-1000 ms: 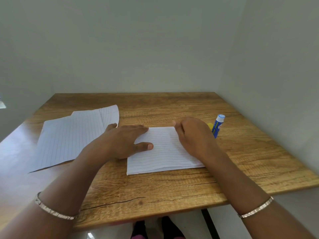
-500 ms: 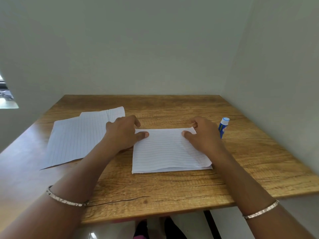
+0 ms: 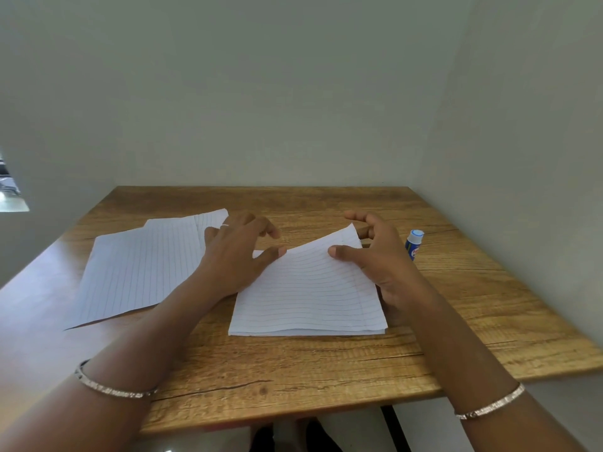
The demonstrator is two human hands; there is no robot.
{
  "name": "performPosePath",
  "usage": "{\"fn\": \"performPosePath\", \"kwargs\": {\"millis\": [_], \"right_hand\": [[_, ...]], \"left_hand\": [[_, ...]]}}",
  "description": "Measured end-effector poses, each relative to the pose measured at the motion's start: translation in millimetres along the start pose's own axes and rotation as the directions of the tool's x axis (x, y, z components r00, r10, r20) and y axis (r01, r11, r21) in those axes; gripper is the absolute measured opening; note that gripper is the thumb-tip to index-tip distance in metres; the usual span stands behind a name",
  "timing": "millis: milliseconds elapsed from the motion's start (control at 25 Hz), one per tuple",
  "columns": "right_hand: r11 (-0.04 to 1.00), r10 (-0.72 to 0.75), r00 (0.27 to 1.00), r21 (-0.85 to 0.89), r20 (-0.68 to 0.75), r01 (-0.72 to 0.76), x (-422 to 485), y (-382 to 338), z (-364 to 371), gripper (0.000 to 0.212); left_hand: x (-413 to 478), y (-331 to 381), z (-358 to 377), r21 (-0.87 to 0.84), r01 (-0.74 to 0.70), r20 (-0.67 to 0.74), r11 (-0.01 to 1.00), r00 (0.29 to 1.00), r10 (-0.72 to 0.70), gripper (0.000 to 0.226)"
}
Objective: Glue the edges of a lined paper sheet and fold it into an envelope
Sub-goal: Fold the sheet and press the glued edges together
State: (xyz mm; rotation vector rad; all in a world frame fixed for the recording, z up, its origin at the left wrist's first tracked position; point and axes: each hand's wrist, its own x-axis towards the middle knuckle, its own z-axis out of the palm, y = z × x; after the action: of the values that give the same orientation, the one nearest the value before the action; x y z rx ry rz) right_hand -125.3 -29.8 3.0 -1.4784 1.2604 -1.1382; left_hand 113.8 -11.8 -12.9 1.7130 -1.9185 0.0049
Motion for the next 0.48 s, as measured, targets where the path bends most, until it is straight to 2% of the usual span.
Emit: {"fn": "performPosePath", "kwargs": {"millis": [80,240,280,360,480], "right_hand": [[0.998,-0.047,0.999,0.030,-0.001,0.047,0,-6,-1,0.074],[0.976,-0.217,0.976,0.015,-0.013,0.217,8,-28,-6,0.089],[0.963,-0.268,0.963,0.006,-0.008,0.268,12,-36,-9,0.089],[0.943,-0.332,0.943,-0.031,0.021,0.333,23,-51,-15,0.085],[0.939,-0.343,0.936,0.018,0.075,0.343,45,-69,-16,0.064]], "left_hand": [[3,10,-1,-0.089,-0.084,-0.052,0.993,0.996,0.079,0.028],[35,36,-10,-0.289,-0.100,0.207,0.952,0.964,0.164,0.036],[43,43,-15,-0.366,-0.095,0.202,0.926,0.963,0.178,0.033],[56,49,-22,-0.519,-0.103,0.077,0.849,0.983,0.166,0.023],[61,43,-21,-0.551,-0.179,-0.156,0.815,0.982,0.110,0.013]]}}
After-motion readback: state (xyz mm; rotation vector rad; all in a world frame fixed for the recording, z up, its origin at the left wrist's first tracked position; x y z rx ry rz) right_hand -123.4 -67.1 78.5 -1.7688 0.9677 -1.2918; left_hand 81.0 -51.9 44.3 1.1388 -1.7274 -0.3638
